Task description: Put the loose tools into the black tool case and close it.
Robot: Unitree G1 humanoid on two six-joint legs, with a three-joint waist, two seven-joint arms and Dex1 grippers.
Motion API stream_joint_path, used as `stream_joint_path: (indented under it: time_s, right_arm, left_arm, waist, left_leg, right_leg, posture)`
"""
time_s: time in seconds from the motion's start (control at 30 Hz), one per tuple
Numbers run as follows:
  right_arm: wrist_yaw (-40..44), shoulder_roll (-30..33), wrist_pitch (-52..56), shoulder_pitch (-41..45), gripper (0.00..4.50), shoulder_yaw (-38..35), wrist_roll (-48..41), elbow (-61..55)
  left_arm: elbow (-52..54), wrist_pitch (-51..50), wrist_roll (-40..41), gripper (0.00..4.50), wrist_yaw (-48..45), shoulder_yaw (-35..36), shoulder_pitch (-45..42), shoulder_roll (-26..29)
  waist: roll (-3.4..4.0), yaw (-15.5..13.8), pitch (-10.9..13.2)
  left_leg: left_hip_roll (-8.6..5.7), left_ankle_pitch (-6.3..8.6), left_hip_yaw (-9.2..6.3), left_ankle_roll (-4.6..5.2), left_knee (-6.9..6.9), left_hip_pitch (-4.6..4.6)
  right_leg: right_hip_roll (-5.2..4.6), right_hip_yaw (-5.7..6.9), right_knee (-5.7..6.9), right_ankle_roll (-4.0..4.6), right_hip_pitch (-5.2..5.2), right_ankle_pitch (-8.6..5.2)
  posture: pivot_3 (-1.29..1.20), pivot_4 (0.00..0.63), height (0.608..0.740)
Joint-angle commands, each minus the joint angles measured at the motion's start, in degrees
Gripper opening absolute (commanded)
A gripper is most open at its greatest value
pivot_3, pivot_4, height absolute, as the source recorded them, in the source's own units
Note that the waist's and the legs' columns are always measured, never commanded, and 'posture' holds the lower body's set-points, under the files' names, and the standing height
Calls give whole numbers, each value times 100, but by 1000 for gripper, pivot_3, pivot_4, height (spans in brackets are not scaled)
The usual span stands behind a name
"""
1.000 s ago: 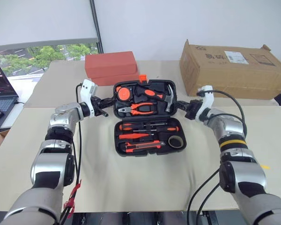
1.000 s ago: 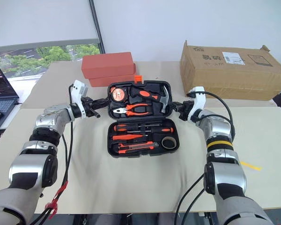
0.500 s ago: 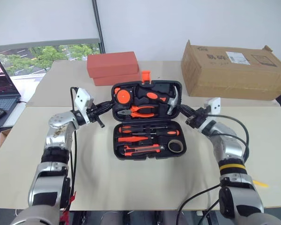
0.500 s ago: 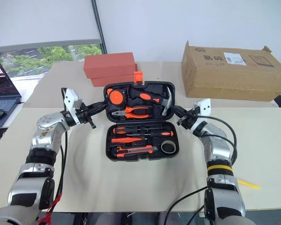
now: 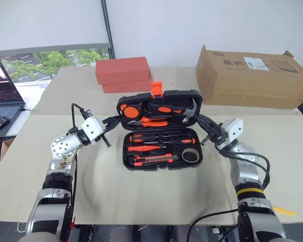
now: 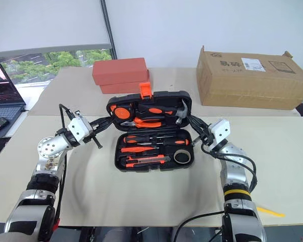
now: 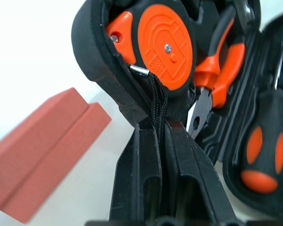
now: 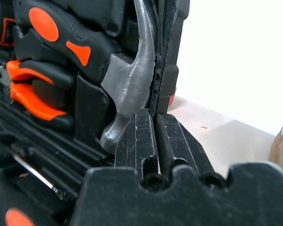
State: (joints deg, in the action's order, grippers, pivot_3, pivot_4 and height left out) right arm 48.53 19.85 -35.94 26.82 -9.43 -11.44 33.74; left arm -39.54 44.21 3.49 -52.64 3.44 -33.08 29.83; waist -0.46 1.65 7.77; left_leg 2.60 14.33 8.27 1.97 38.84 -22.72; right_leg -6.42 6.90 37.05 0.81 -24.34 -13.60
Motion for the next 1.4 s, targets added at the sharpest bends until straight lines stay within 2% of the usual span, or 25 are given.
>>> stream_joint_path:
  time_s: [0.03, 0.2, 0.27, 0.3, 0.33, 0.4, 0.47, 0.57, 0.6, 0.67, 0.77, 0.87, 1.0, 1.17, 1.3, 1.4]
  right_arm:
    - [238, 86, -552, -70, 0, 215, -19, -183]
    - [517, 325, -822, -330, 0, 400, 32, -75]
    - [735, 610, -1041, -487, 744, 513, 145, -60]
    - [809, 706, -1190, -530, 930, 552, 152, -45]
    - [841, 831, -1537, -586, 1316, 544, 165, 18]
    - [1051, 1218, -2388, -795, 2022, 521, 124, 294]
    - [1214, 1543, -2799, -989, 2649, 519, 22, 546]
    - [1636, 2131, -2684, -1616, 2714, 453, -484, 573]
    - [1721, 2227, -2274, -1833, 2714, 460, -698, 344]
    - [1698, 2467, -727, -2493, 2714, 582, -1159, -771]
    - [1642, 2796, 853, -3119, 2714, 766, -1606, -2291]
    - [1975, 3242, 2562, -3533, 2714, 1112, -2385, -3867]
    - [1621, 3286, 4153, -3286, 2714, 1539, -2563, -4881]
    - [933, 2655, 5284, -2518, 2714, 1955, -2344, -5139]
    - [27, 1702, 5125, -1640, 2714, 1967, -1546, -4259]
    - [-471, 1243, 4731, -1074, 2714, 1868, -918, -3493]
  left_arm:
    - [-174, 703, -180, 37, 9, -209, -138, 107]
    - [-427, 1371, -338, 37, -73, -482, -134, 307]
    - [-500, 1687, -437, 0, -237, -658, -50, 550]
    - [-531, 1847, -470, 743, -281, -735, -24, 646]
    - [-587, 2211, -594, 978, -258, -810, 18, 787]
    - [-801, 2621, -628, 1785, -137, -785, 184, 1057]
    - [-1014, 2903, -588, 2415, -26, -733, 321, 1319]
    - [-1510, 3050, -394, 3548, 67, -511, 536, 1879]
    - [-1664, 2971, -378, 3917, 91, -488, 531, 1984]
    - [-1888, 2718, -301, 4449, 107, -446, 408, 2053]
    - [-1884, 2255, -15, 4449, -123, -423, 206, 1902]
    - [-1354, 964, 671, 4449, -760, -432, -34, 1455]
    - [-466, -751, 1358, 4449, -1304, -430, -375, 913]
    - [248, -2039, 1562, 4449, -1437, -489, -912, 340]
    - [736, -2689, 1538, 4449, -1442, -613, -1130, -63]
    - [900, -2940, 1466, 4449, -1480, -691, -1178, -263]
  waist:
    - [0, 2, 0]
    - [0, 22, 0]
    - [0, 14, 0]
    - [0, 8, 0]
    - [0, -2, 0]
    - [0, -12, 0]
    - [0, -24, 0]
    - [-5, -43, 3]
    - [-5, -58, 3]
    - [-5, -84, 3]
    - [2, -132, 5]
    - [3, -164, 5]
    - [-40, -196, -1]
    - [-51, -207, 1]
    - [-54, -165, 1]
    - [-59, -106, 4]
  left_leg:
    - [0, 0, 0, 0, 0, 2]
    - [4, 2, 5, 3, -2, 21]
    - [4, 4, 5, 5, -3, 30]
    - [5, 7, 5, 10, -3, 32]
    - [5, 9, 6, 13, -2, 33]
    - [3, 12, 13, 18, -3, 36]
    - [2, 16, 16, 24, -5, 37]
    - [5, 20, 20, 31, -4, 39]
    - [8, 28, 19, 43, -5, 40]
    - [17, 41, 16, 65, -5, 45]
    - [20, 48, 10, 75, -1, 46]
    - [23, 46, 6, 75, 15, 40]
    - [24, 38, 2, 75, 19, 37]
    - [23, 35, -1, 73, 20, 21]
    - [20, 29, 3, 63, 18, 24]
    - [20, 9, 6, 30, 20, 25]
  right_leg:
    - [0, 0, 0, 0, 3, 0]
    - [0, -4, 4, 0, 13, 0]
    - [-1, -4, 4, 0, 22, 0]
    - [-1, -4, 4, 0, 24, 0]
    - [-1, -4, 4, 0, 26, -1]
    - [-4, -8, 3, 0, 26, -1]
    - [-9, -10, 0, -1, 25, -1]
    - [-12, -13, -1, -2, 24, -2]
    - [-12, -11, -2, -2, 24, -2]
    - [-12, -10, -3, 0, 29, -3]
    - [-28, -9, 5, 0, 31, -2]
    - [-55, -1, 7, -22, 30, -11]
    - [-19, 3, 5, -29, 31, -8]
    - [-2, -3, 3, -12, 21, 1]
    - [9, -3, 1, 9, 25, 14]
    - [15, -7, 2, -3, 25, 8]
  posture:
    - [0, 150, 711]
    - [0, 150, 711]
    - [0, 150, 711]
    - [0, 150, 711]
    - [0, 150, 711]
    - [0, 150, 711]
    - [0, 150, 711]
    - [0, 150, 711]
    - [0, 150, 711]
    - [0, 150, 711]
    - [0, 150, 711]
    - [0, 150, 711]
    - [0, 150, 711]
    - [0, 150, 711]
    - [0, 150, 711]
    - [0, 150, 711]
